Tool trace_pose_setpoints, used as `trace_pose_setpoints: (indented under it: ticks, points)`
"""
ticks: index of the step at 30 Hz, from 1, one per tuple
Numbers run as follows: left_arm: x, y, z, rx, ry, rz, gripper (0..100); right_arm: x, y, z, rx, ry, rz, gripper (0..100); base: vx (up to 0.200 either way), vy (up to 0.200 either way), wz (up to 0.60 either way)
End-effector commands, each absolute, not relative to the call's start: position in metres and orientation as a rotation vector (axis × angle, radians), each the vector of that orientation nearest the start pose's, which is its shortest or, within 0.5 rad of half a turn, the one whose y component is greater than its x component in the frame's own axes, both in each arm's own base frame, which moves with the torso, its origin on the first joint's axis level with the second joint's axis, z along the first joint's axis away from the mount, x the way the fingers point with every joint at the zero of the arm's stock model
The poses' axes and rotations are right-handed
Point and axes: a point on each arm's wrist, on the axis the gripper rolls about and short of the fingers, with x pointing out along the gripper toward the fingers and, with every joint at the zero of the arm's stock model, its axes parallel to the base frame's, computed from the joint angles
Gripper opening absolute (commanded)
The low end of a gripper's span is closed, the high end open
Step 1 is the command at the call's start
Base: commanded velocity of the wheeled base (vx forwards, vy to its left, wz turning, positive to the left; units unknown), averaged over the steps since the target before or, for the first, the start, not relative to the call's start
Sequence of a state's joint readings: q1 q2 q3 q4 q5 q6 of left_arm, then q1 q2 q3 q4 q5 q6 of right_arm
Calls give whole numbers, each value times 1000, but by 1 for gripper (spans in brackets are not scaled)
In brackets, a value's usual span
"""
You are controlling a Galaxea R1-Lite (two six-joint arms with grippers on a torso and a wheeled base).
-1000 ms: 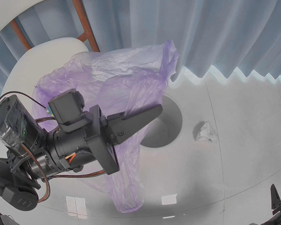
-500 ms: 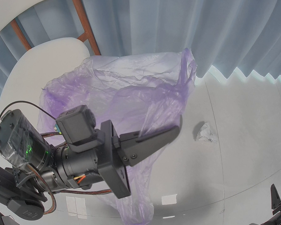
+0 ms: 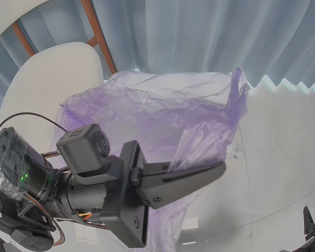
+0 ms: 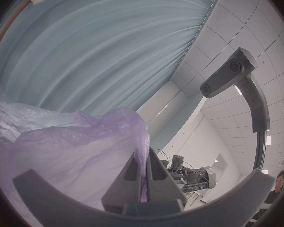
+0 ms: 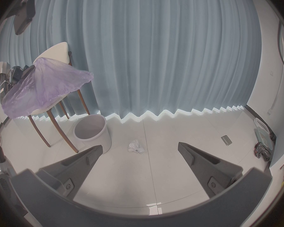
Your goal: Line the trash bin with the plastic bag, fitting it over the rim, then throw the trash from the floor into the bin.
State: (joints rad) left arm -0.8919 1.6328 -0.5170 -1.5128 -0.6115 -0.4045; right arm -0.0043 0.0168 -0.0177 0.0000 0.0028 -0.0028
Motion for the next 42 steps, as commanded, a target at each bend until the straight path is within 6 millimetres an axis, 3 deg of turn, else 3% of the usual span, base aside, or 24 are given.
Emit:
trace_pose_setpoints:
  ticks: [1,6,15,19,26,42]
  points:
    - [155,-220,217,-394,-123,-1606,0,-23,0,76,-3,-2,-2,100,0,0,0]
    - [175,-237,221,-393,-161,-1602,0,-23,0,76,-3,2,-2,100,0,0,0]
    - [185,-254,240,-455,-194,-1632,0,-23,0,75,-3,0,-2,100,0,0,0]
    - [193,-264,237,-456,-196,-1631,0,-23,0,76,-3,2,-2,100,0,0,0]
    - [181,-277,236,-469,-179,-1682,0,-23,0,76,-3,0,-2,100,0,0,0]
    - [190,-287,239,-470,-193,-1678,0,-23,0,76,-3,2,-2,100,0,0,0]
